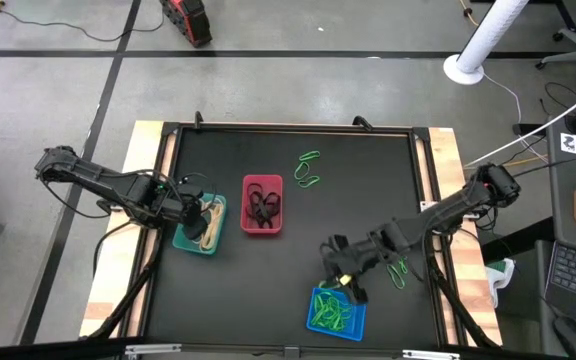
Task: Sort rubber bands into baskets
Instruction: Put the green rubber band into the blue bin
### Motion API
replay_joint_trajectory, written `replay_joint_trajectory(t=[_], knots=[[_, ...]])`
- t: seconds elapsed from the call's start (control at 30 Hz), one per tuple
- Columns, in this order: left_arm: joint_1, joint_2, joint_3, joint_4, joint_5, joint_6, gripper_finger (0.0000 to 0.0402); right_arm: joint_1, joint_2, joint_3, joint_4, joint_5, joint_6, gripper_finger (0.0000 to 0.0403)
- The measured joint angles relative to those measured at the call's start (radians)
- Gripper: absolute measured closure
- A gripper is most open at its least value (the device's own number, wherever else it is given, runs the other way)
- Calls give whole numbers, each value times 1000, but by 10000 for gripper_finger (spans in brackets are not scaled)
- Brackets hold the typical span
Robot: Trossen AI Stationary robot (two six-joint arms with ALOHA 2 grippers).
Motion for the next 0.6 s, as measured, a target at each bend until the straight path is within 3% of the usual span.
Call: replay_joint_trajectory(t=[0.27, 0.6], knots=[[0, 0, 0, 120, 0, 51, 257, 119, 47, 0, 3, 71, 101, 403], [0, 0, 0, 346, -1, 129, 257, 182, 131, 0, 41, 66, 125, 403]])
